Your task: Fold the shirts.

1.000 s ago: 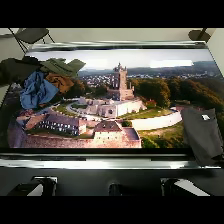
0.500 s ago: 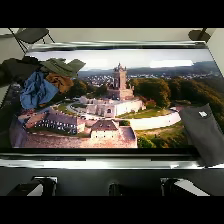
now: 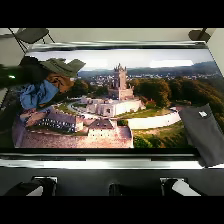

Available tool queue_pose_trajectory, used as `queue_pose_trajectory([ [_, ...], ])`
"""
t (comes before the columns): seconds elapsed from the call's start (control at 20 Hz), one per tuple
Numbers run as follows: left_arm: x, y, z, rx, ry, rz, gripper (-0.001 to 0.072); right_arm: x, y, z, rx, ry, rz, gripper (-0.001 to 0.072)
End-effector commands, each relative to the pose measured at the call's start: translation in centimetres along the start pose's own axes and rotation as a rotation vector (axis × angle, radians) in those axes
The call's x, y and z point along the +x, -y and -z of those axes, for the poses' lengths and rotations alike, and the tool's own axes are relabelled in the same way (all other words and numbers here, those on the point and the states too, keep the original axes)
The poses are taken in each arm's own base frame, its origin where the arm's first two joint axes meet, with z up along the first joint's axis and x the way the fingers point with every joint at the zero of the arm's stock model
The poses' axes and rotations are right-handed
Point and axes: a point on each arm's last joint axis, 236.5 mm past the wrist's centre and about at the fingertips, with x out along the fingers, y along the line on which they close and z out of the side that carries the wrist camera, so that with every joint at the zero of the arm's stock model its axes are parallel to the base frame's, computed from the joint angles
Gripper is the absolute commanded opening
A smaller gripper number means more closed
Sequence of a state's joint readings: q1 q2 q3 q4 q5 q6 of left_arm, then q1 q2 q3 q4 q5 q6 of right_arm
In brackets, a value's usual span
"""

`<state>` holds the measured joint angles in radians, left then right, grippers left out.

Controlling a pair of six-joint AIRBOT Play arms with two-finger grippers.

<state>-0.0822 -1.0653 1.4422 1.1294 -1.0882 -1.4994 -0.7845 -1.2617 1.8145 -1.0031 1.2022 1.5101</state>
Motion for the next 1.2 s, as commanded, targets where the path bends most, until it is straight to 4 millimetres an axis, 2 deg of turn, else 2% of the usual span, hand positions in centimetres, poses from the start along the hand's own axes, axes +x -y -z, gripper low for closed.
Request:
queue_pose_trajectory([
  [0.0,2.9,-5.8,4.4,0.175,-0.224,-0.391,0.0035,4.6,-7.1,9.7,-0.248,-0.287,0.078,0.0594],
  [0.05,3.7,-7.2,6.2,0.222,-0.309,-0.474,0.0061,6.1,-8.6,14.0,-0.281,-0.406,0.079,0.0603],
  [0.1,4.6,-7.5,8.4,0.231,-0.400,-0.491,0.0276,7.1,-9.8,18.6,-0.305,-0.543,0.055,0.0613],
  [0.15,5.3,-7.9,11.4,0.187,-0.511,-0.498,0.0648,7.5,-10.7,22.7,-0.316,-0.670,0.031,0.0622],
  [0.2,5.4,-8.3,14.4,0.142,-0.618,-0.511,0.0720,7.6,-11.0,26.4,-0.319,-0.793,0.015,0.0643],
  [0.25,5.6,-8.6,16.9,0.125,-0.690,-0.505,0.0720,7.5,-10.7,28.9,-0.323,-0.874,0.019,0.0643],
  [0.3,6.1,-8.3,18.3,0.116,-0.697,-0.477,0.0720,7.6,-10.2,30.5,-0.333,-0.918,0.032,0.0640],
  [0.4,7.0,-8.0,19.0,0.066,-0.628,-0.449,0.0720,8.1,-9.5,31.7,-0.333,-0.935,0.046,0.0623],
  [0.5,6.8,-8.0,19.2,0.042,-0.625,-0.459,0.0720,7.6,-8.4,32.2,-0.349,-0.964,0.084,0.0627],
  [1.15,6.9,-8.1,19.2,0.045,-0.627,-0.458,0.0720,7.5,-8.4,32.2,-0.349,-0.969,0.084,0.0628],
])
